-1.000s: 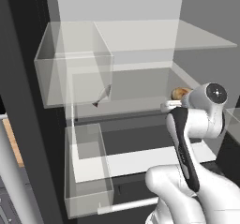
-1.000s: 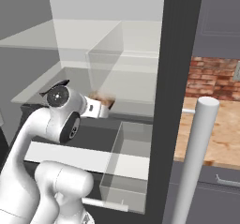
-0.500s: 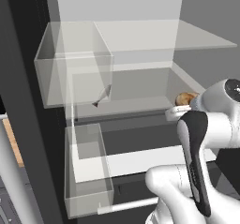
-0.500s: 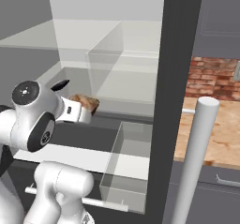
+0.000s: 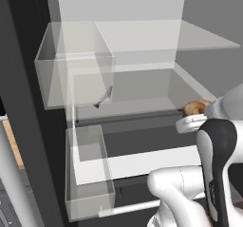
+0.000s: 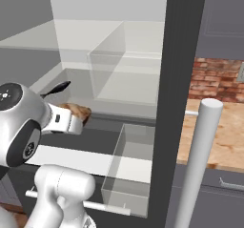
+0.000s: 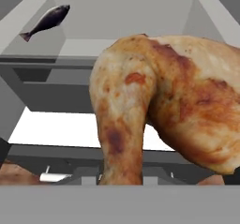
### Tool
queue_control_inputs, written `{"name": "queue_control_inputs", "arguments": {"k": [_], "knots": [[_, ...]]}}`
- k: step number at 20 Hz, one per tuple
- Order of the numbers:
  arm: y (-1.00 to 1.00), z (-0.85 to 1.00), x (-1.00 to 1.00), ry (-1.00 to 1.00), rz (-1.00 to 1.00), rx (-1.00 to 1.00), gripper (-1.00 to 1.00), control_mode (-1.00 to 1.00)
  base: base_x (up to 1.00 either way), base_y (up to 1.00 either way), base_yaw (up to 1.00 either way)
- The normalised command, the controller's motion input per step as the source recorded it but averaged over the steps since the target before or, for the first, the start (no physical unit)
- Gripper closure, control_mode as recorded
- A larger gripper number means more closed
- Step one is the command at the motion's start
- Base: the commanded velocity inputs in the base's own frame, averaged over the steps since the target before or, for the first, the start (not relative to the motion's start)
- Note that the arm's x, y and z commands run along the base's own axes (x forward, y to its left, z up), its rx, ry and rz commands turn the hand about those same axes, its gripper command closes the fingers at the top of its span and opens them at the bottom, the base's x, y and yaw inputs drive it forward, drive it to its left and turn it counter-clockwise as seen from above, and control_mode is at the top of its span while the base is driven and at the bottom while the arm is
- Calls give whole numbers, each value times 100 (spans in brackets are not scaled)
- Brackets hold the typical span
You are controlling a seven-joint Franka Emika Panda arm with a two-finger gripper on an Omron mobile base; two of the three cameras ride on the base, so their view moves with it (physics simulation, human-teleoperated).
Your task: Gather the tomato and garlic from the fridge and place them on a tray on the dining counter. Then gather the fish and chicken drumstick from the fridge and place them on the other tray.
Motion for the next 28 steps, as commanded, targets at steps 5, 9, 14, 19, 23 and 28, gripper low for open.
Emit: {"name": "queue_control_inputs", "arguments": {"k": [5,9,14,19,23,28], "knots": [[0,2,-21,0,0,0,100,-100,0,0,0],[0,0,-1,0,0,0,100,100,-48,0,-1],[0,0,0,0,0,0,100,100,-100,-1,-9],[0,0,0,0,0,0,100,100,-100,-1,-11],[0,0,0,0,0,0,100,100,-100,-2,-22],[0,0,0,0,0,0,100,100,-83,-2,-79]]}}
